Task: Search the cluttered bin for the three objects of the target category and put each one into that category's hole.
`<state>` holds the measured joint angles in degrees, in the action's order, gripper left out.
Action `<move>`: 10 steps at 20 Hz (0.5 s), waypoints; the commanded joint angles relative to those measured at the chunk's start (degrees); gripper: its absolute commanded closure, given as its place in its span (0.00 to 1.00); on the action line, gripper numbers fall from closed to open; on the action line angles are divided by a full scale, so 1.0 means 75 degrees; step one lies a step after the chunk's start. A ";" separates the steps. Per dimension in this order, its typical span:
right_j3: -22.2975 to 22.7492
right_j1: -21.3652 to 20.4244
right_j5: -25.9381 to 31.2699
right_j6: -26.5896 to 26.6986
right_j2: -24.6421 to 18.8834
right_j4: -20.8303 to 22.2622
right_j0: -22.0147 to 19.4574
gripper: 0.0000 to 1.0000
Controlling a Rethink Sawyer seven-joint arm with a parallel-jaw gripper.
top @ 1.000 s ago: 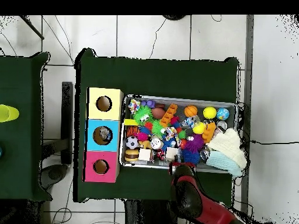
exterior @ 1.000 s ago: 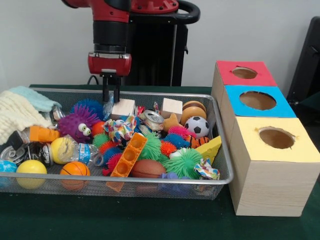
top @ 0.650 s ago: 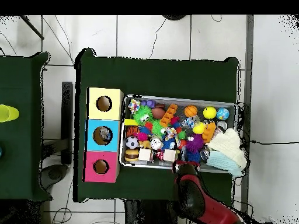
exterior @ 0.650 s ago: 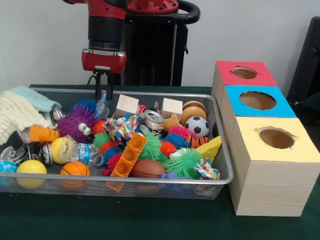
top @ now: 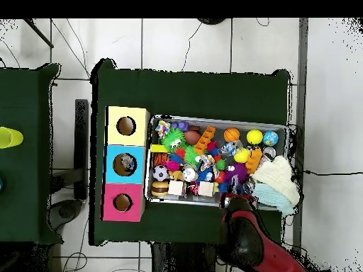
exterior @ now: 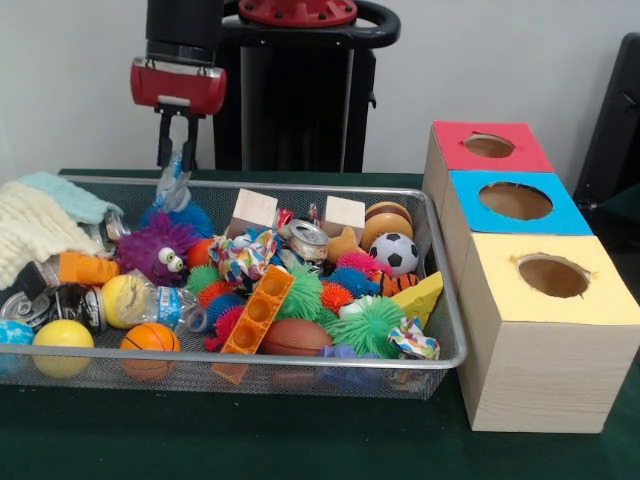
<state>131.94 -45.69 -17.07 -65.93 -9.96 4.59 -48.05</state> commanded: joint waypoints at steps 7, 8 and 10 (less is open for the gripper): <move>0.0104 -0.1909 0.1985 -0.2535 -0.0964 -0.1155 0.0088 1.00; 0.0120 -0.2150 0.2245 -0.2505 -0.0911 -0.1301 0.0204 1.00; 0.0162 -0.2355 0.2454 -0.2464 -0.0853 -0.1456 0.0315 1.00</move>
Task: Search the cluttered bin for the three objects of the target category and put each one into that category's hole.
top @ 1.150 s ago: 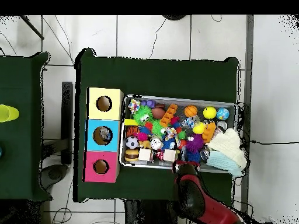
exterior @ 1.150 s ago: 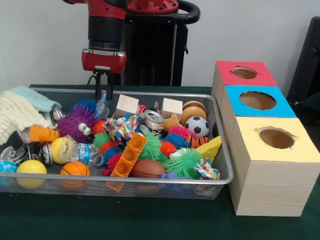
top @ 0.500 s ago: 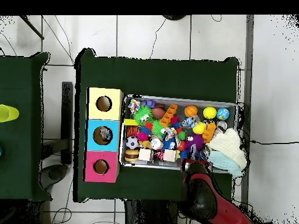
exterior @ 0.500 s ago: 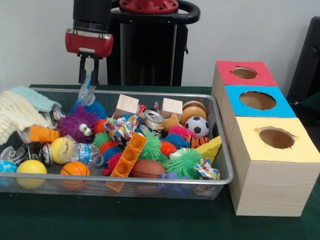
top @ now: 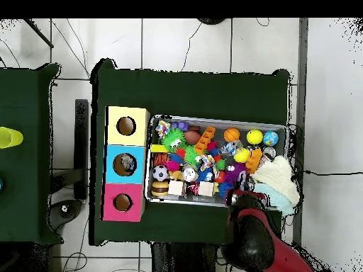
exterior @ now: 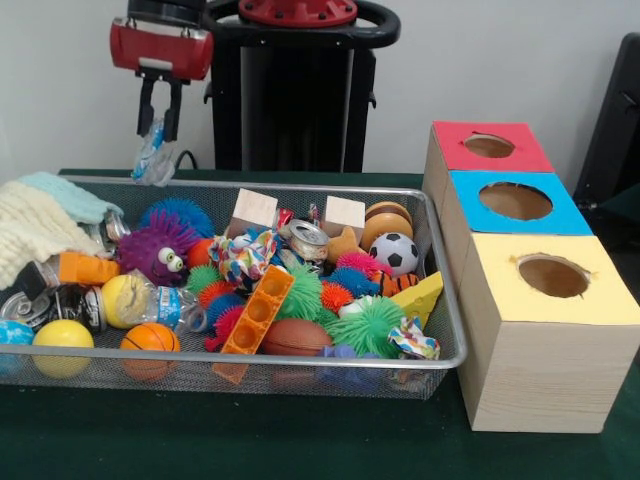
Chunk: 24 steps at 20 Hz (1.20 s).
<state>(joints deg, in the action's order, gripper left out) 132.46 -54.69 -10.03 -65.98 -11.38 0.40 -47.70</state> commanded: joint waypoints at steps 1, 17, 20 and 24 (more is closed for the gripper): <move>0.0098 -0.1218 0.1601 -0.2427 -0.0636 -0.0962 0.0314 1.00; -0.0190 -0.2237 0.3234 -0.1944 0.0106 -0.1650 0.1589 1.00; -0.0124 -0.2215 0.3093 -0.1961 0.0120 -0.1739 0.1692 1.00; 0.0029 -0.2148 0.2830 -0.1976 0.0146 -0.1818 0.1773 1.00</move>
<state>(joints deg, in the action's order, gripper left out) 132.77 -70.79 7.54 -65.98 -10.39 -10.14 -35.04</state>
